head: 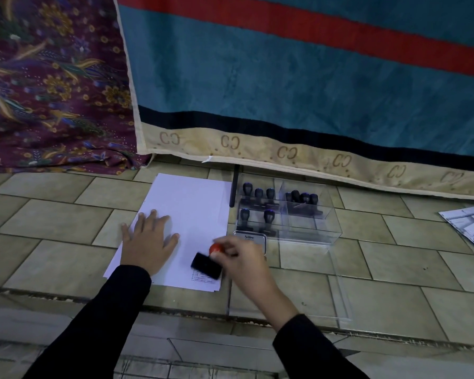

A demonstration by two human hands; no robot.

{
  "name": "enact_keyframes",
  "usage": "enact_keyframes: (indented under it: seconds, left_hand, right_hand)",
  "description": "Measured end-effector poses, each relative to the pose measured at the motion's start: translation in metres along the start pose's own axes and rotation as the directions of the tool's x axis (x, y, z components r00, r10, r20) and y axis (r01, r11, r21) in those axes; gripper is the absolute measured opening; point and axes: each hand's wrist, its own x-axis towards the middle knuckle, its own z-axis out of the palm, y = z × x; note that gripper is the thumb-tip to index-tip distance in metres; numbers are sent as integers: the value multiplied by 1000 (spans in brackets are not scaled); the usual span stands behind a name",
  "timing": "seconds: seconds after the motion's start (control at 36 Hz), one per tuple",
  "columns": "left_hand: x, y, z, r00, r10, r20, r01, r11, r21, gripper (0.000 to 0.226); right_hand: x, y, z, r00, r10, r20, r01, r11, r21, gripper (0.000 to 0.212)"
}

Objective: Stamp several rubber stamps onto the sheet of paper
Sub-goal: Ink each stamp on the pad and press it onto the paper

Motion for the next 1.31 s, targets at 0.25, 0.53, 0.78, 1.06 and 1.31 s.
enact_keyframes:
  seconds: [0.25,0.53,0.78,1.06,1.31]
  left_hand:
    - [-5,6,2,981,160,-111,-182,955,-234,41]
    - [-1,21,13,968,227,-104,-247,934,-257,35]
    - [-1,20,20,969,213,-122,-239,935,-264,34]
    - [-3,22,18,968,210,-139,-241,931,-275,34]
    - [-2,22,16,970,204,-132,-234,930,-284,34]
  right_hand:
    - [28,14,-115,882,48,-469,-28,998,51,23]
    - [55,70,-145,862,0,-507,-117,973,-200,19]
    - [77,93,-134,905,102,-412,-254,909,-332,15]
    - [88,90,-133,912,253,-323,-361,869,-339,12]
    - [89,77,-133,920,283,-272,-385,784,-486,13]
